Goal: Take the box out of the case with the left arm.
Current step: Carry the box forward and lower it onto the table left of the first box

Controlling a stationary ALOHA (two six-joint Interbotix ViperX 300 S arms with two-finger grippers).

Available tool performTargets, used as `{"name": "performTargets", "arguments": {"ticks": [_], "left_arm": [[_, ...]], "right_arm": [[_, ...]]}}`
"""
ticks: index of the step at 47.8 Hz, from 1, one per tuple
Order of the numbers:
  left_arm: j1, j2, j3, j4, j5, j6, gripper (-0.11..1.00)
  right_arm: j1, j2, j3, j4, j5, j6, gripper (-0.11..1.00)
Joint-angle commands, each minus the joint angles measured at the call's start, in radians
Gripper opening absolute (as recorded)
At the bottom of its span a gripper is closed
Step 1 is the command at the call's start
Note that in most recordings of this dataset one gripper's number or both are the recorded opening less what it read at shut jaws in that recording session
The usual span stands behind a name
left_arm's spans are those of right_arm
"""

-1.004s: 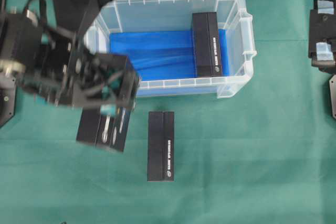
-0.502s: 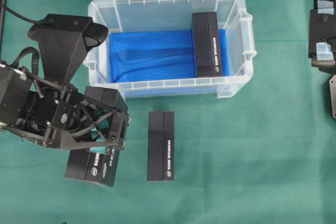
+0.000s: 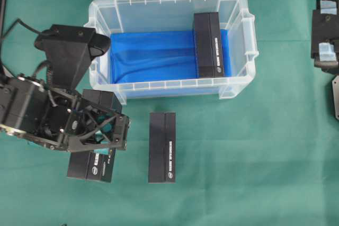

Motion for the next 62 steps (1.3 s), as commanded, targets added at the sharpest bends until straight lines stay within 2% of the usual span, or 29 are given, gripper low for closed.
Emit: {"name": "performTargets", "arguments": {"ticks": [1,19,32,39,43,62], "left_arm": [[-0.011,-0.029,0.014,0.005,-0.052,-0.008,0.62],[-0.058,-0.02,0.229,0.005,-0.267,-0.086,0.62],[-0.06,0.005,0.353,0.028,-0.391,-0.092,0.62],[-0.064,0.044,0.374,0.028,-0.453,-0.091,0.62],[-0.064,0.069,0.374,0.028,-0.486,-0.091,0.49],[-0.066,0.08,0.373,0.02,-0.509,-0.089,0.49]], "right_arm": [[0.003,0.0,-0.009,0.0,-0.005,-0.002,-0.01],[0.003,0.0,-0.008,0.0,-0.005,-0.002,-0.01],[0.003,0.0,-0.008,0.0,-0.005,0.0,-0.01],[0.003,0.0,-0.008,0.0,-0.005,0.0,-0.01],[0.003,0.0,-0.008,0.0,-0.005,0.0,-0.01],[0.003,0.0,-0.008,0.0,-0.005,0.0,-0.01]]}}
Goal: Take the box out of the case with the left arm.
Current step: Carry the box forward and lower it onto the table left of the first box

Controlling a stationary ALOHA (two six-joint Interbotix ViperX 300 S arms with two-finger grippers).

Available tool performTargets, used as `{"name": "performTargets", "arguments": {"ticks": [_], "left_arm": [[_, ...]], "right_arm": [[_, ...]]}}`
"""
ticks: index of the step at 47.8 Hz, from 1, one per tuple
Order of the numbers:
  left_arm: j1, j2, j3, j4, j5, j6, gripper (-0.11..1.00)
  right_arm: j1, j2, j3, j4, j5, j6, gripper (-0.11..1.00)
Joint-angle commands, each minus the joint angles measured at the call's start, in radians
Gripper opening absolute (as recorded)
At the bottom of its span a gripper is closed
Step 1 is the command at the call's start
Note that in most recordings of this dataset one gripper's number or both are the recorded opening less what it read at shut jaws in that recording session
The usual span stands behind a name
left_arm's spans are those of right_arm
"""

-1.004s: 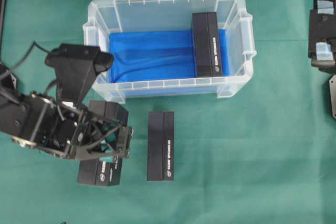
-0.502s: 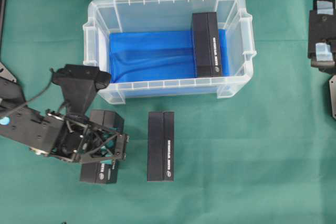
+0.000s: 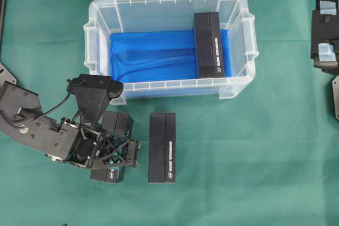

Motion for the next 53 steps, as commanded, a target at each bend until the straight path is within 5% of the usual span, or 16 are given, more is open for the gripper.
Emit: {"name": "performTargets", "arguments": {"ticks": [1,46,53], "left_arm": [[-0.005,-0.012,-0.014,-0.002,-0.003,0.002,0.49],[-0.009,-0.04,-0.031,-0.005,-0.003,0.009,0.48],[-0.02,-0.04,-0.034,-0.005,-0.005,0.026,0.83]], "right_arm": [[0.002,0.0,-0.011,0.0,-0.005,0.0,-0.01],[0.002,0.0,-0.011,0.0,-0.005,0.0,-0.01],[0.002,0.0,-0.009,0.0,-0.005,0.0,-0.01]]}}
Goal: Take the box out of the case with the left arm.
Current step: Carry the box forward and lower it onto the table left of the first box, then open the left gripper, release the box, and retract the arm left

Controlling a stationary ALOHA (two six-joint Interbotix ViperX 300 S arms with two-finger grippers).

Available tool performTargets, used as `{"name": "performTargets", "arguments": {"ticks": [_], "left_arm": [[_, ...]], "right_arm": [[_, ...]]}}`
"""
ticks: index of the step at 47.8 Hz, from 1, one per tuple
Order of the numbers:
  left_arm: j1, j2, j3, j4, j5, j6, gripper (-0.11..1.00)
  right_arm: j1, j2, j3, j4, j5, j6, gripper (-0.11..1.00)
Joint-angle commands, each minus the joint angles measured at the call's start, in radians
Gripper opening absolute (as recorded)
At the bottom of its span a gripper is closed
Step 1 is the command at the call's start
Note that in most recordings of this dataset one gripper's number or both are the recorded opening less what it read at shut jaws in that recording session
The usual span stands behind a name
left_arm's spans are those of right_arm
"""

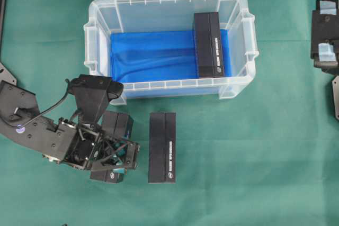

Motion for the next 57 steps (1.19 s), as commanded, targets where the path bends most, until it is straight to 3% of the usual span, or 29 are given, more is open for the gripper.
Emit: {"name": "performTargets", "arguments": {"ticks": [1,6,31,49,57], "left_arm": [[-0.011,-0.031,-0.026,0.003,-0.003,0.012,0.88],[-0.012,-0.031,-0.026,0.003,-0.003,0.031,1.0],[-0.003,-0.083,-0.071,-0.005,0.015,0.029,1.0],[0.002,-0.183,-0.176,0.0,0.21,0.025,0.99],[0.002,-0.181,-0.183,0.003,0.23,0.029,0.99]], "right_arm": [[0.002,0.0,-0.011,0.0,-0.005,0.0,-0.01],[0.002,0.0,-0.011,0.0,-0.005,0.0,-0.01],[0.002,0.0,-0.005,0.0,-0.005,0.0,-0.01],[0.002,0.0,-0.005,0.002,-0.005,0.0,-0.01],[0.002,0.0,-0.005,0.002,-0.005,0.0,-0.01]]}}
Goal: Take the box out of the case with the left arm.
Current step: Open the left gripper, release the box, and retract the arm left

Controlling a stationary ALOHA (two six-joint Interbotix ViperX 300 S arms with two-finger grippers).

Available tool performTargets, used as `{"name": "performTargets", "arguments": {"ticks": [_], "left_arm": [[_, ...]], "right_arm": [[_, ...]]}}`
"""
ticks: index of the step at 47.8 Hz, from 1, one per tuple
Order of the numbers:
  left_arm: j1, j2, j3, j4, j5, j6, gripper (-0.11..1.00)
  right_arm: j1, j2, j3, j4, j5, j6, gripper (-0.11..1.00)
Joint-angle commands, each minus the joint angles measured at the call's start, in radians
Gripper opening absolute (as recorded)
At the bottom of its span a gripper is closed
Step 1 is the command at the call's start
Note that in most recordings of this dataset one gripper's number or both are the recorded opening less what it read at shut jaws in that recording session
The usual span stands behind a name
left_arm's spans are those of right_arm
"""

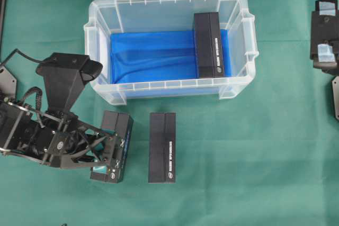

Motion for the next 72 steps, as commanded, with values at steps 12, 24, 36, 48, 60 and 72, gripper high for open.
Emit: {"name": "performTargets", "arguments": {"ticks": [12,24,36,48,60,72], "left_arm": [[-0.006,-0.04,0.005,0.005,0.015,-0.005,0.99],[-0.037,-0.153,0.133,0.0,0.02,-0.026,0.99],[-0.089,-0.331,0.299,0.0,0.028,-0.061,0.99],[-0.089,-0.38,0.333,0.005,0.029,-0.086,0.98],[-0.035,-0.385,0.334,0.008,0.077,-0.077,0.97],[0.146,-0.414,0.345,0.011,0.091,0.107,0.98]], "right_arm": [[0.002,-0.002,-0.009,0.002,-0.005,0.0,-0.01],[0.002,-0.002,-0.009,0.002,-0.005,0.0,-0.01],[0.002,-0.002,-0.012,0.003,-0.005,0.0,-0.01],[0.002,-0.002,-0.009,0.0,-0.005,0.0,-0.01],[0.002,-0.002,-0.009,-0.008,-0.005,-0.002,-0.01],[0.002,-0.002,-0.009,-0.009,-0.005,-0.002,-0.01]]}}
